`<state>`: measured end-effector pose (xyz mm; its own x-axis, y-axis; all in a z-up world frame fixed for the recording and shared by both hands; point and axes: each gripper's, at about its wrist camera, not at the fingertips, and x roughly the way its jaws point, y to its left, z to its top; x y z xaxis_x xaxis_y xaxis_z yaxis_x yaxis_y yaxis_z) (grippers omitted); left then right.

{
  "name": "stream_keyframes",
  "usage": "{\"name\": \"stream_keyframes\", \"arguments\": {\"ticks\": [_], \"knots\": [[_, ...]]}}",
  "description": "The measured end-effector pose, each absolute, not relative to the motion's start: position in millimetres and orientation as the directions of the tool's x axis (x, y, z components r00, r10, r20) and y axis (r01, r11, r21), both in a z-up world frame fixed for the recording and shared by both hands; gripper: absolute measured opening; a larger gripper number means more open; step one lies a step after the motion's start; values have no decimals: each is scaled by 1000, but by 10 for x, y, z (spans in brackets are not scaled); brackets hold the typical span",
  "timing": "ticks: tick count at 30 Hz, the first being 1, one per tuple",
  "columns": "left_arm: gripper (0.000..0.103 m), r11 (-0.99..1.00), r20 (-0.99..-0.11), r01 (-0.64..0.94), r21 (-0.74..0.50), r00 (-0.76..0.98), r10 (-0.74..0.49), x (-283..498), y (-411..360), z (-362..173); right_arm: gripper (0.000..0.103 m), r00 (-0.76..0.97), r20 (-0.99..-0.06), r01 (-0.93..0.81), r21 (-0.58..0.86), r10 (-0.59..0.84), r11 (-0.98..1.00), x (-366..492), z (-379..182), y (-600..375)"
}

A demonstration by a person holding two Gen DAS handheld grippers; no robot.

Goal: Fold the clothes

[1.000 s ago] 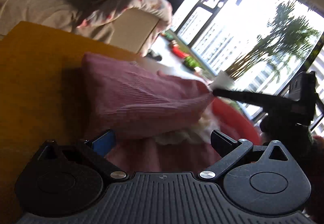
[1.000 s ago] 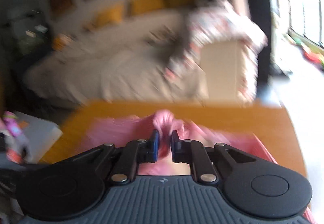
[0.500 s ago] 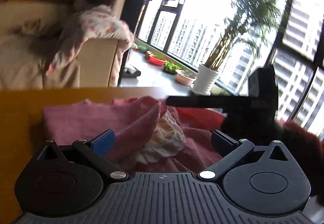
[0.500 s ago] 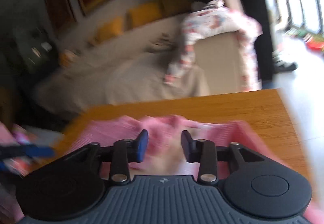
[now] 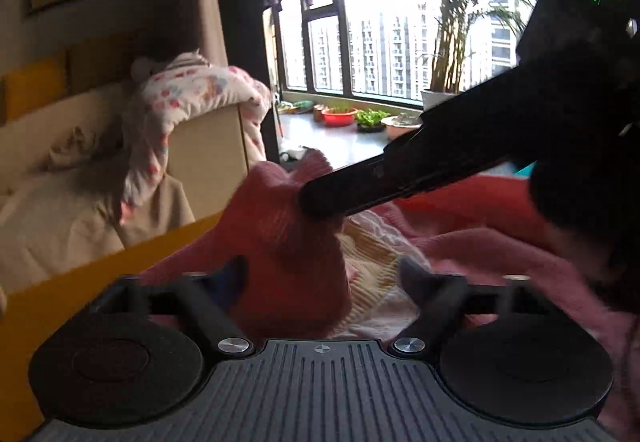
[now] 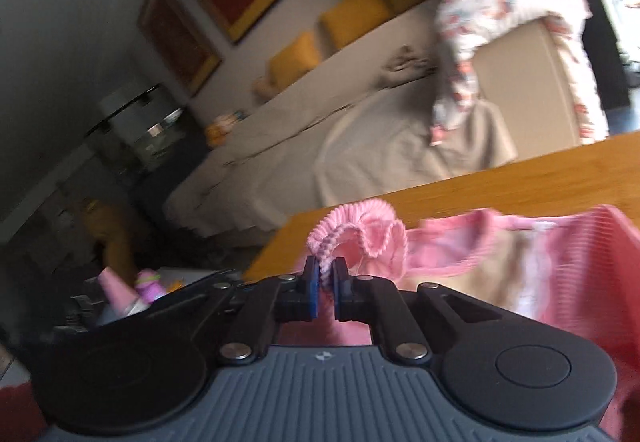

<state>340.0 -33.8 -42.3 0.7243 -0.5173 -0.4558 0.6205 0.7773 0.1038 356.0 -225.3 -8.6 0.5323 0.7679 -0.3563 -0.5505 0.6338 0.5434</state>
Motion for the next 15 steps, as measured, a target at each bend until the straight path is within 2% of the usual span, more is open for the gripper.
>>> {"name": "stream_keyframes", "arguments": {"ticks": [2,3,7,10,15], "knots": [[44,772,-454,625,115,724,-519,3421,-328,-453,7,503,-363,-596,512,785,619,3472,-8,-2136],[31,773,-452,626,103,722,-524,3427,-292,-463,7,490,-371,-622,485,788,615,3416,26,-2072],[26,786,-441,618,2,706,-554,3480,-53,-464,9,532,-415,-713,250,738,655,3120,167,-1898],[26,809,-443,587,-41,715,-541,3531,98,-478,19,559,-418,-677,269,717,685,3173,154,-1933],[25,809,-437,582,-84,708,-555,3540,151,-466,23,599,-423,-606,314,680,730,3282,125,-1998]]}}
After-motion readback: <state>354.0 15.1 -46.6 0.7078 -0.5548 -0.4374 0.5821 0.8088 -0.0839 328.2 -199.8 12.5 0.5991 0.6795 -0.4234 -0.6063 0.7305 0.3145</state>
